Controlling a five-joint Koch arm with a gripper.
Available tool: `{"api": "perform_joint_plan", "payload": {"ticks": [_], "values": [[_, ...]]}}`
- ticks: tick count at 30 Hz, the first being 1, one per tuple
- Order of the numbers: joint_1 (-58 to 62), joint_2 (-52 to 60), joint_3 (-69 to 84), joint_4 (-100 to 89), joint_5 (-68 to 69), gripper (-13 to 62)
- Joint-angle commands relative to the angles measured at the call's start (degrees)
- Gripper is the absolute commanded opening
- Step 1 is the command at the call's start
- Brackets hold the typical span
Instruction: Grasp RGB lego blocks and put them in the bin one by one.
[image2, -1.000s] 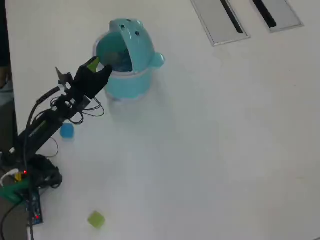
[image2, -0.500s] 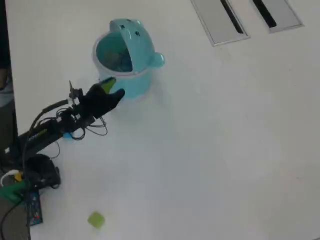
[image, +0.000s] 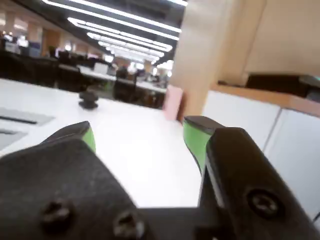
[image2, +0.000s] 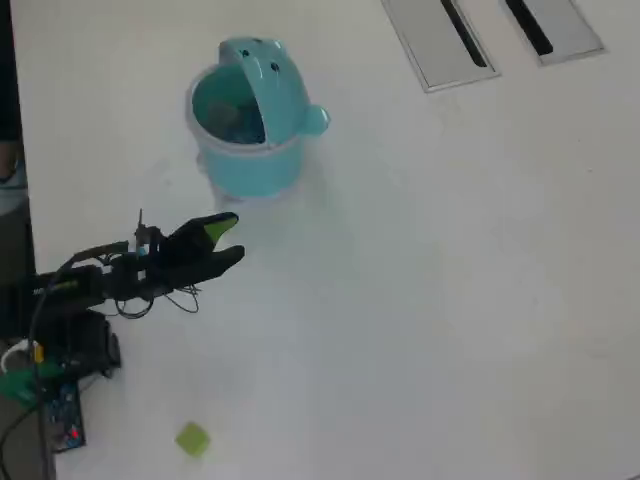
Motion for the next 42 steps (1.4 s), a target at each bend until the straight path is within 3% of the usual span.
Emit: {"api": "perform_joint_plan", "payload": {"ticks": [1, 10, 15, 35, 42], "values": [[2.7, 2.7, -1.4, -3.3, 0.0, 31.4], [10.2, 10.0, 2.4, 13.0, 0.5, 31.6], [14.3, 11.6, 4.4, 18.5, 9.1, 34.0], [34.2, 9.8, 5.0, 44.5, 13.1, 32.1], [42.8, 2.9, 5.3, 49.0, 12.9, 32.0]]}}
